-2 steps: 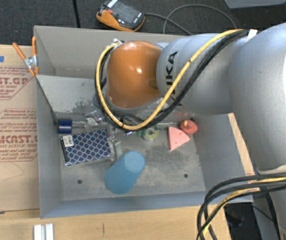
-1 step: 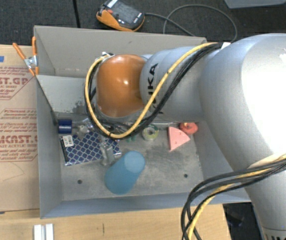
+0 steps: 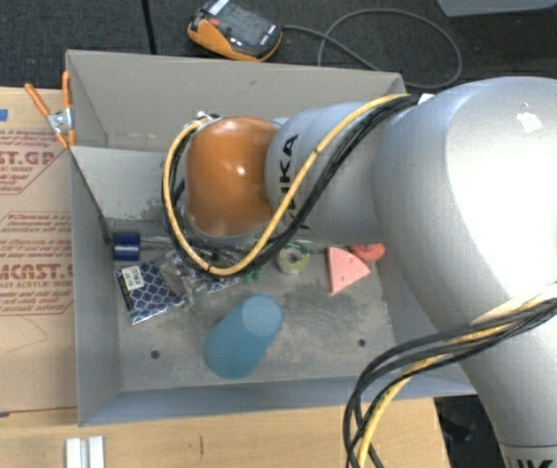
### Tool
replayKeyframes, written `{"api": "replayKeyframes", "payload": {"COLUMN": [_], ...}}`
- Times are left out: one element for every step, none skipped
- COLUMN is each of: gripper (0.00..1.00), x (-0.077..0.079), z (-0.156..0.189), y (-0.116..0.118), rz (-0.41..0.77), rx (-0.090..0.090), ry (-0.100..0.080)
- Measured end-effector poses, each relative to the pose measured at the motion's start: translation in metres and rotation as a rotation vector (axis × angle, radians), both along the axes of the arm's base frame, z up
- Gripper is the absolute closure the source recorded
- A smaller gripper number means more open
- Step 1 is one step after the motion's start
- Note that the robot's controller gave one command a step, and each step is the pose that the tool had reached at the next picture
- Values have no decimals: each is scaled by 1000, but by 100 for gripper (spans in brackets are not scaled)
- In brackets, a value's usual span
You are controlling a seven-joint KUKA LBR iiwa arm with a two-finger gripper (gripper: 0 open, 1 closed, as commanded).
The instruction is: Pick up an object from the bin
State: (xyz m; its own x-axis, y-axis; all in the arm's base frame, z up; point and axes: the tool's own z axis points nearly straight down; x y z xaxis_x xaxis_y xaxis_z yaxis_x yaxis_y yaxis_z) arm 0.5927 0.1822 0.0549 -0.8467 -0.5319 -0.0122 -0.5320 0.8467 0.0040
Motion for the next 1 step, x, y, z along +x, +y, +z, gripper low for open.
{"api": "replayKeyframes", "payload": {"gripper": [100], "x": [0], "z": [3], "y": [-1], "rz": [-1], "rx": [1], "ry": [-1]}}
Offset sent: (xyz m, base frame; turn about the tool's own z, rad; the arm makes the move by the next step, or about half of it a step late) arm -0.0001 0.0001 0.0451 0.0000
